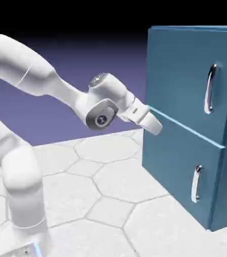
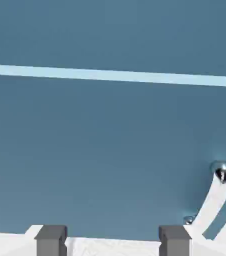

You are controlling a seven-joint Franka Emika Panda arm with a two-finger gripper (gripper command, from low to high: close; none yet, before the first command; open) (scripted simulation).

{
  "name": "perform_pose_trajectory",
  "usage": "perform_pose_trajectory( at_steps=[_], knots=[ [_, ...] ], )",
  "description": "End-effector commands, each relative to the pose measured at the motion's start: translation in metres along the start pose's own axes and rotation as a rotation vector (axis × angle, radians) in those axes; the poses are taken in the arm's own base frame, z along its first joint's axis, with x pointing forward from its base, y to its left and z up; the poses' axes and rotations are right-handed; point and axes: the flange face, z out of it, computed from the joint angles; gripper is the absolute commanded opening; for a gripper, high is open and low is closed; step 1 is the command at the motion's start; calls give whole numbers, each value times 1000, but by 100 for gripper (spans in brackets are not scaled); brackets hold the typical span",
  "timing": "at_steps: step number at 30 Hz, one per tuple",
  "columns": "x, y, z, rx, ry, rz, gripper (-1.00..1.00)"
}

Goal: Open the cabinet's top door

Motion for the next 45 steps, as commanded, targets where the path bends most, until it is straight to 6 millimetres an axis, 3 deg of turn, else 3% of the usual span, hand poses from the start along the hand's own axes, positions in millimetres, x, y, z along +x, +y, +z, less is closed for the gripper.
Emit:
perform_pose_trajectory(
  at_steps=[1, 11, 22, 34, 45],
  knots=[
    [2, -5, -4, 11, 8, -4, 0],
    [22, -46, -40, 113, 97, -37, 0],
    [43, -65, -74, 219, 203, -48, 0],
    [70, -60, -93, 327, 321, -34, 0],
    [100, -35, -87, 416, 418, -6, 0]
  ],
)
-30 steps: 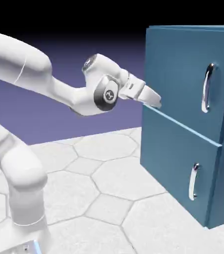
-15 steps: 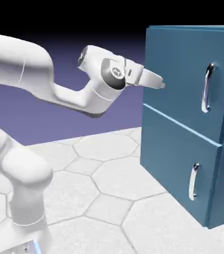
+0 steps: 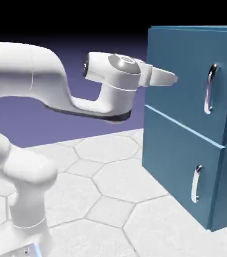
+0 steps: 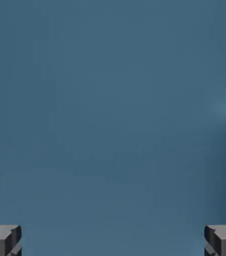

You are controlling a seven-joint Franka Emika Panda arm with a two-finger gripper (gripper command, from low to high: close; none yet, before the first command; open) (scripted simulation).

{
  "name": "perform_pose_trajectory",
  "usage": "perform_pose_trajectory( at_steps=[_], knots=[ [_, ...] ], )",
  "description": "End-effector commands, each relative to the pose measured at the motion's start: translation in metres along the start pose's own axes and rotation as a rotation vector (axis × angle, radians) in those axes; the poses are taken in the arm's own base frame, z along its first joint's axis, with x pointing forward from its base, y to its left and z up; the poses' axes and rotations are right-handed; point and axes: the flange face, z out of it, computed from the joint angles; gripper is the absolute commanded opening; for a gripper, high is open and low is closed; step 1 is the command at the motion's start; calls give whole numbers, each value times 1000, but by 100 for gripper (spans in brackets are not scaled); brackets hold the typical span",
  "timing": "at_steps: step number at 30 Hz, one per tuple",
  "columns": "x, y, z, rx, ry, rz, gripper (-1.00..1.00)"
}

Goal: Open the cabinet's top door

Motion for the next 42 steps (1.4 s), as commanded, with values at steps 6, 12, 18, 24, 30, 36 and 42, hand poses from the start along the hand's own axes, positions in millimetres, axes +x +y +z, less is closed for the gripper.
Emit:
perform_pose_trajectory(
  at_steps=[6, 12, 18, 24, 30, 36, 42],
  knots=[
    [13, 24, 11, 40, 48, 15, 0],
    [24, 54, 26, 76, 89, 29, 0],
    [32, 89, 46, 108, 119, 40, 0],
    [38, 94, 79, 114, 123, 44, 0],
    [38, 90, 94, 104, 134, 42, -100],
    [23, 84, 57, 43, 192, 49, -100],
    [7, 75, 21, -16, 249, 56, -100]
  ],
)
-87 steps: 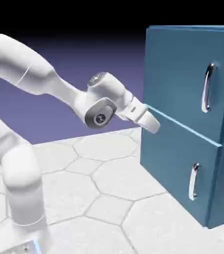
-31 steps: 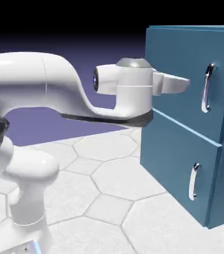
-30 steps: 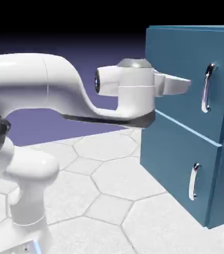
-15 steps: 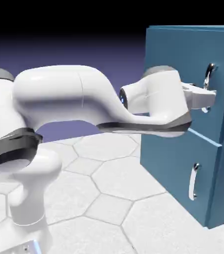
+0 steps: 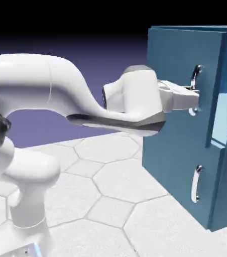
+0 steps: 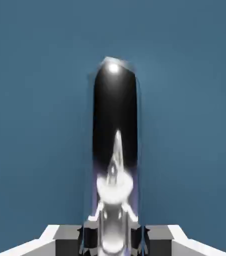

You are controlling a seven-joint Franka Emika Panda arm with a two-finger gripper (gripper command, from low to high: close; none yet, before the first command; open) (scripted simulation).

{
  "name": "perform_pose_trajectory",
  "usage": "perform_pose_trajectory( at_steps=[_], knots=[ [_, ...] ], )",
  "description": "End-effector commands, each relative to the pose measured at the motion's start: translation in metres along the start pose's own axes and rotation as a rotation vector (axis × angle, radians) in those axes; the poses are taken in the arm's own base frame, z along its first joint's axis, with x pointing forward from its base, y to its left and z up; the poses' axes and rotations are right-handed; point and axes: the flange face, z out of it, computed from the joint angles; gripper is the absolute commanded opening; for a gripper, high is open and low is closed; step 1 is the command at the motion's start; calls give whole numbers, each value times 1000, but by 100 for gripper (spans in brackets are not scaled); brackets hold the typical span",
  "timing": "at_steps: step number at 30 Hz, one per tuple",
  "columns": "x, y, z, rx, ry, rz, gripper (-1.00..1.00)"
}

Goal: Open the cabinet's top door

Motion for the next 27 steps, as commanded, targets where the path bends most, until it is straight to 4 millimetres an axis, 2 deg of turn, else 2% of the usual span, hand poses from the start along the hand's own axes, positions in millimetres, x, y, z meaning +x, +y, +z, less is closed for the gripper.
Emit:
perform_pose_trajectory(
  at_steps=[1, 13, 27],
  knots=[
    [-2, -2, -7, -11, 10, 2, -100],
    [-24, -24, -79, -127, 126, 1, -100],
    [-48, -48, -135, -225, 223, 1, -100]
  ],
)
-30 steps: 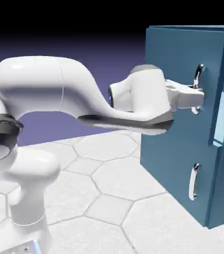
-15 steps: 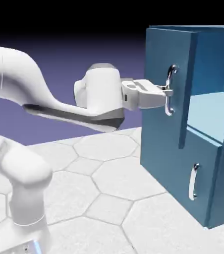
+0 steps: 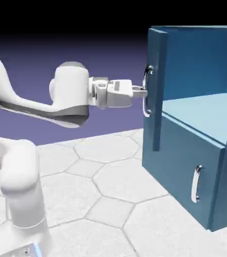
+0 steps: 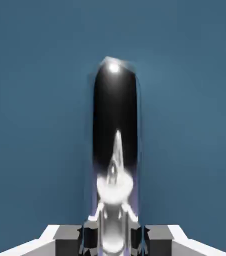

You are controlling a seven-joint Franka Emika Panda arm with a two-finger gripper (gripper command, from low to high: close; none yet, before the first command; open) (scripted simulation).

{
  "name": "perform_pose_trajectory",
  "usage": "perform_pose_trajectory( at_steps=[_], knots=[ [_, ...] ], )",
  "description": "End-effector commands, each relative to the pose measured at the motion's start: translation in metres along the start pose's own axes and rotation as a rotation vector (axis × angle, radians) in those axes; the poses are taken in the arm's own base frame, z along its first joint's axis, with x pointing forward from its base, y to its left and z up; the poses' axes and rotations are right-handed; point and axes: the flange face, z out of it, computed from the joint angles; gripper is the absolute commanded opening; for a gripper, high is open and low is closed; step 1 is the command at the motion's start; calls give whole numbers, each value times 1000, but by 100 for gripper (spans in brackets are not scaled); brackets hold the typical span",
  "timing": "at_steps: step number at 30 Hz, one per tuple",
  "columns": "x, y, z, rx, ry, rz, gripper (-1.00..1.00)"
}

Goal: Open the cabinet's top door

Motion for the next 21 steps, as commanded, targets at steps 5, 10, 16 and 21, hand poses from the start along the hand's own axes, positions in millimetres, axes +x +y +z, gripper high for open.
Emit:
perform_pose_trajectory(
  at_steps=[5, 10, 16, 21],
  knots=[
    [-3, -4, -16, -23, 25, 4, -100],
    [-8, -7, -29, -47, 45, 2, -100],
    [-11, -11, -43, -68, 67, 3, -100],
    [-18, -18, -63, -100, 100, 3, -100]
  ],
)
